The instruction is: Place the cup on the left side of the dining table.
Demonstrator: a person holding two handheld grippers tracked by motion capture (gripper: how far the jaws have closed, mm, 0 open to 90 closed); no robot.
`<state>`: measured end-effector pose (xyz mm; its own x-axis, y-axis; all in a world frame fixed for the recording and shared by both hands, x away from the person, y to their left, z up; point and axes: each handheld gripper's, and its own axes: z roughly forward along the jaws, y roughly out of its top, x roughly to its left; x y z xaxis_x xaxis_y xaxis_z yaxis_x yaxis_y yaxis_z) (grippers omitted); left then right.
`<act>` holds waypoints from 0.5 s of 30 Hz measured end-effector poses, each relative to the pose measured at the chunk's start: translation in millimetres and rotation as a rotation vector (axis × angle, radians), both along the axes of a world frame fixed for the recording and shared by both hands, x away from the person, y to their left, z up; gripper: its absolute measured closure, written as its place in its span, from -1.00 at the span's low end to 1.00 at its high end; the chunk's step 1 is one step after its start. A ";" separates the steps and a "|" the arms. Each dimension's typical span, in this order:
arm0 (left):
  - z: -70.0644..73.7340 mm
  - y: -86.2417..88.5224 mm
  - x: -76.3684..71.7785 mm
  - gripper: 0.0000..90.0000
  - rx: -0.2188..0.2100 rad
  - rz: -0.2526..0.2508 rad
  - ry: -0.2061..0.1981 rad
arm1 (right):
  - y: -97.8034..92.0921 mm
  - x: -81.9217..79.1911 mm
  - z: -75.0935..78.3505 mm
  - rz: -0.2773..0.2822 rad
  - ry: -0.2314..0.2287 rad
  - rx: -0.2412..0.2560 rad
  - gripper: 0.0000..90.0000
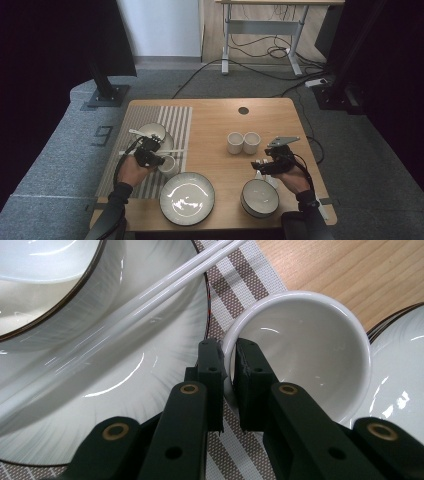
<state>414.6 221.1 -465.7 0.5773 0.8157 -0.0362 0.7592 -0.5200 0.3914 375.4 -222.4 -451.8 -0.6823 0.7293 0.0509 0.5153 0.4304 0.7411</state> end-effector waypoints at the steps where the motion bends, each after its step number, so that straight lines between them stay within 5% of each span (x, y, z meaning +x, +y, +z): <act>1: -0.3 -0.4 0.2 0.83 -0.001 0.001 -0.002 | -0.3 -0.1 -0.1 0.000 0.000 -0.001 -0.55; 15: -3.8 -3.4 2.1 0.78 -0.031 -0.005 -0.028 | -4.2 -1.3 -1.8 -0.006 -0.002 -0.007 -0.55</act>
<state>416.7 217.7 -469.5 0.5829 0.8113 -0.0449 0.7450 -0.5115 0.4282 374.1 -226.6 -453.6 -0.6779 0.7338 0.0448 0.5168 0.4324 0.7389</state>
